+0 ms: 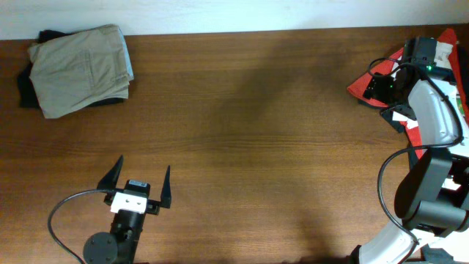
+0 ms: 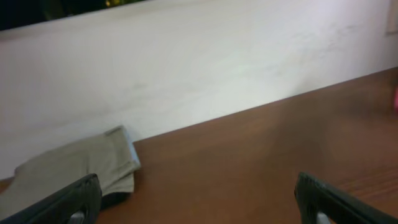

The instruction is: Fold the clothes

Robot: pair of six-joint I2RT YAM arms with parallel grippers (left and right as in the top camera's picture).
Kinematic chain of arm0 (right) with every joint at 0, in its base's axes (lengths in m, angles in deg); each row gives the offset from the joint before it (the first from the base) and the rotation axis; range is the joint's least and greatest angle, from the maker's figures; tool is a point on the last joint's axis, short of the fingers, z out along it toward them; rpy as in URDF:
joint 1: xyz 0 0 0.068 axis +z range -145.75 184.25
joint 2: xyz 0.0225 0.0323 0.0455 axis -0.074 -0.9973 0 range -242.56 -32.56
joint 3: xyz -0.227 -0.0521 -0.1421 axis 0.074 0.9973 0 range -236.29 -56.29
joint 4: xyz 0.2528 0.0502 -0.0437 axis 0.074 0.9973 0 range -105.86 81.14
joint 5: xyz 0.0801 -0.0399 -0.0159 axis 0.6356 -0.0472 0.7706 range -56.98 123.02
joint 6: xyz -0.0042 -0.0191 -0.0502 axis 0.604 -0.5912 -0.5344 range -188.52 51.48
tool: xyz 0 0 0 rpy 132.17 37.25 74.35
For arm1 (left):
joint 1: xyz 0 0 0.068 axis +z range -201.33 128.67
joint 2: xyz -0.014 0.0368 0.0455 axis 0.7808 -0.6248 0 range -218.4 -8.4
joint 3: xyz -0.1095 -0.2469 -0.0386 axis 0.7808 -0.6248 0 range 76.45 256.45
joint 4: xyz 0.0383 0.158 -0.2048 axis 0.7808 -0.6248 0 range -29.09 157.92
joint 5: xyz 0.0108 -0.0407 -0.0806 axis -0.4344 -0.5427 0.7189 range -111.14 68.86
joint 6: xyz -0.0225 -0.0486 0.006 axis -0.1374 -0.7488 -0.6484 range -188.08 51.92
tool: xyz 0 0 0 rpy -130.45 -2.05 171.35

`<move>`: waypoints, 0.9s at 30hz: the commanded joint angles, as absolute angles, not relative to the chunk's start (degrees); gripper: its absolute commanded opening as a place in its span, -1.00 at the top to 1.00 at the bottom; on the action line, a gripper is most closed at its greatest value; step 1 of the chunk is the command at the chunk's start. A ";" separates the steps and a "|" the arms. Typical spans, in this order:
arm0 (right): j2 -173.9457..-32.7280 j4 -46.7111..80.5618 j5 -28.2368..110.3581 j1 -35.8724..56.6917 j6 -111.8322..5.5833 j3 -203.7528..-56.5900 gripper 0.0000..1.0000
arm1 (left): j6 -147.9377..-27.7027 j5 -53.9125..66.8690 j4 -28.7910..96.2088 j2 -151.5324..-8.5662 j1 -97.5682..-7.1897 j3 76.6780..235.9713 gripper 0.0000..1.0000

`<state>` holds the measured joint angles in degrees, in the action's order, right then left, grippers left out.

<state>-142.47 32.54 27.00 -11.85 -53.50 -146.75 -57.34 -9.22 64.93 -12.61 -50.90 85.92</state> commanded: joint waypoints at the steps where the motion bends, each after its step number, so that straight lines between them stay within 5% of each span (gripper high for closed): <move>1: -142.56 32.54 26.51 -11.92 -52.86 -147.60 -0.97 | -56.82 -13.35 70.92 -8.59 -51.01 79.98 -0.98; 27: -142.56 32.54 26.51 -11.92 -52.86 -147.60 -0.97 | -56.99 -14.79 63.88 -8.70 -49.24 76.92 -0.98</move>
<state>-142.47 32.54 27.00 -11.85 -53.47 -146.77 -57.34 -14.35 64.17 -9.18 -49.57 77.14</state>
